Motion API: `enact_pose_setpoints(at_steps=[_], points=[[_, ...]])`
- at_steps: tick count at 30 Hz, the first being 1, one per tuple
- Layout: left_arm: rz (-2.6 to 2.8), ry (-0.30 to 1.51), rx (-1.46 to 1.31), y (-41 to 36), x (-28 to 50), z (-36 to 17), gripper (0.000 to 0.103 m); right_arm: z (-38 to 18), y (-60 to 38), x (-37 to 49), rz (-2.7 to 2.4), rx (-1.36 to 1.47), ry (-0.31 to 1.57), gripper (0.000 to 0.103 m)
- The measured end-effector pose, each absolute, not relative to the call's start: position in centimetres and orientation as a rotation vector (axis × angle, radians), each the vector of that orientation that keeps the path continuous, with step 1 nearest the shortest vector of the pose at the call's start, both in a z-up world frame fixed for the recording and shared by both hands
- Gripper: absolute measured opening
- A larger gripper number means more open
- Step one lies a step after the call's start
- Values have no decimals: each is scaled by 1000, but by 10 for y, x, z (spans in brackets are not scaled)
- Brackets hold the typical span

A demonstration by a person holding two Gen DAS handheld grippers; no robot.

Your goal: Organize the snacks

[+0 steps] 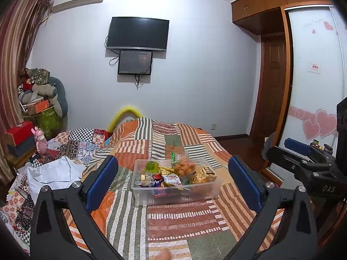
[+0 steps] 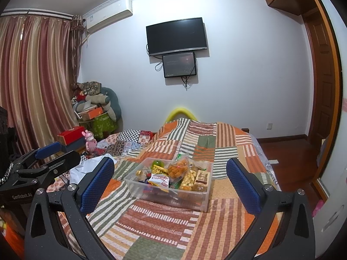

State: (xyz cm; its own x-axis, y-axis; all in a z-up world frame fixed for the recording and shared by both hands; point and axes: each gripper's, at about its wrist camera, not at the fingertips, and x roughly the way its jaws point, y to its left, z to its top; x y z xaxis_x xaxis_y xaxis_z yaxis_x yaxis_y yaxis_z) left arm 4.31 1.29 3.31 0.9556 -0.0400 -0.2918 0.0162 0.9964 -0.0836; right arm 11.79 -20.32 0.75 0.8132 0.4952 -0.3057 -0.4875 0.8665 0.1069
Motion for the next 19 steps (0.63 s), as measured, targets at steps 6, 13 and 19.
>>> enact_pose_setpoints(at_steps=[6,13,19], points=[[-25,288,-66,8,40,34,103,7,-203,118,526,25,331,103],[-34,294,-76,9,42,34,103,9,-203,117,527,30,330,103],[-40,296,-85,10,42,33,103,10,-203,118,526,33,330,103]])
